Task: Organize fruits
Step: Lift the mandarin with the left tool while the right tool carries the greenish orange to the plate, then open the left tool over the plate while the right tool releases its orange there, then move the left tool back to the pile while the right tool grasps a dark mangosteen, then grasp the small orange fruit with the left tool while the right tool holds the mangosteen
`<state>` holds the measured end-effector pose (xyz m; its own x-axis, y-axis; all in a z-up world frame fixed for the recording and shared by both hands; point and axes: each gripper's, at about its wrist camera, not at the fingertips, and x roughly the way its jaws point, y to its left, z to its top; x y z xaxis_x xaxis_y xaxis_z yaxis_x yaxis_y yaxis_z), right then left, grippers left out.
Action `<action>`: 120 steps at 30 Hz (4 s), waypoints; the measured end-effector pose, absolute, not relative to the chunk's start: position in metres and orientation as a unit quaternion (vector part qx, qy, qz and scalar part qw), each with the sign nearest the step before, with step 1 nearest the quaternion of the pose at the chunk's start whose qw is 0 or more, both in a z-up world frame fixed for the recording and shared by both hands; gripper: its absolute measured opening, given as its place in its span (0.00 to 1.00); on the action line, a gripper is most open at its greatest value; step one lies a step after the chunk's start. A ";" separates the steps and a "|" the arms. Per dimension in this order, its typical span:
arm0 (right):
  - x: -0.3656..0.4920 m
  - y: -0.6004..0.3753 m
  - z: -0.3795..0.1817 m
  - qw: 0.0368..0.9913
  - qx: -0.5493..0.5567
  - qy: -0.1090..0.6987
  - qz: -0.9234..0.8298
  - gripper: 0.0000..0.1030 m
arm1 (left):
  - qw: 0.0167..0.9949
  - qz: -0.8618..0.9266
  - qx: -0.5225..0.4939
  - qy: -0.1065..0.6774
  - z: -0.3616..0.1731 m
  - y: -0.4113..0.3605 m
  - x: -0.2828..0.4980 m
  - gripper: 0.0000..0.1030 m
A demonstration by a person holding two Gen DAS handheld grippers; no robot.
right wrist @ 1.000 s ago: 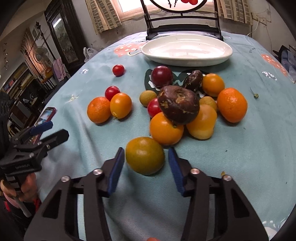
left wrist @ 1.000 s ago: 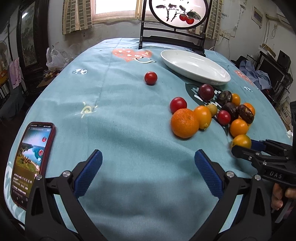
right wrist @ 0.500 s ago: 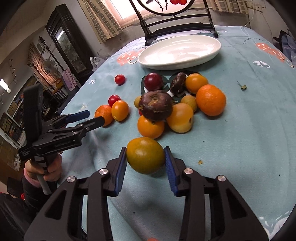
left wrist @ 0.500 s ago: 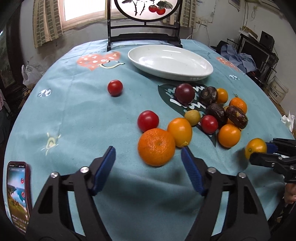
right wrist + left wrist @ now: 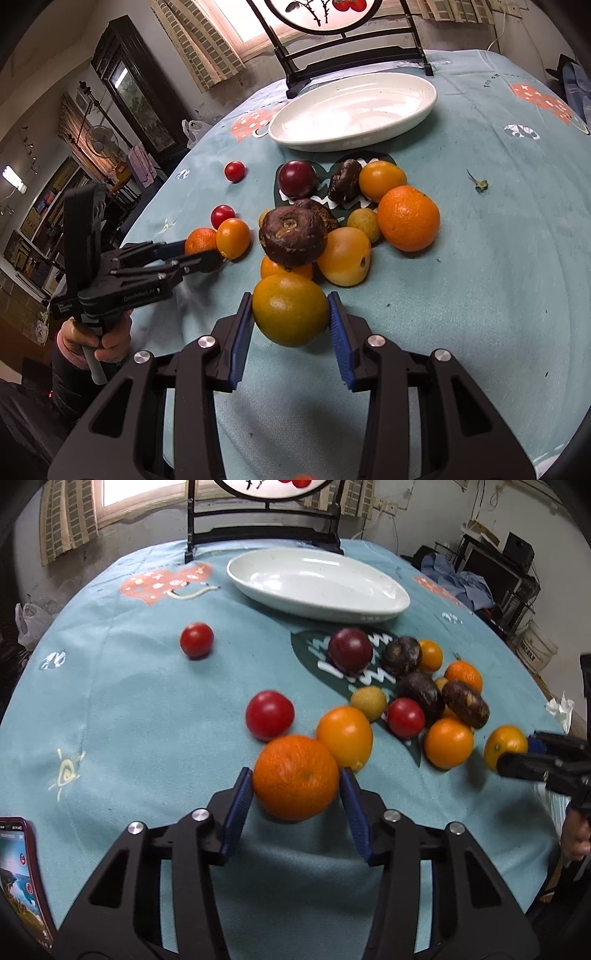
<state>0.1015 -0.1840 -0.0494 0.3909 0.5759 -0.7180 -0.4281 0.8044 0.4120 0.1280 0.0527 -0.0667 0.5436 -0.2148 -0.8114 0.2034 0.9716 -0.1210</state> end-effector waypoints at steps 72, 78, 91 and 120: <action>0.134 -0.155 -0.018 0.862 -0.007 0.366 0.351 0.61 | 0.907 -0.060 -0.084 0.408 -0.028 0.078 0.165 0.94; 0.139 -0.146 -0.031 0.859 -0.027 0.378 0.345 0.61 | 0.911 -0.097 -0.069 0.396 -0.038 0.080 0.137 0.94; 0.151 -0.151 -0.050 0.840 0.000 0.405 0.361 0.57 | 0.902 -0.121 -0.066 0.408 -0.050 0.073 0.137 0.94; 0.154 -0.172 -0.042 0.841 0.066 0.383 0.376 0.37 | 0.874 -0.203 -0.023 0.442 -0.066 0.029 0.153 0.50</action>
<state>0.1540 -0.1716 -0.0418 0.4240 0.6828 -0.5950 -0.5822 0.7087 0.3984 0.1528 0.0294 -0.0664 0.5279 -0.3745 -0.7622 0.3340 0.9167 -0.2191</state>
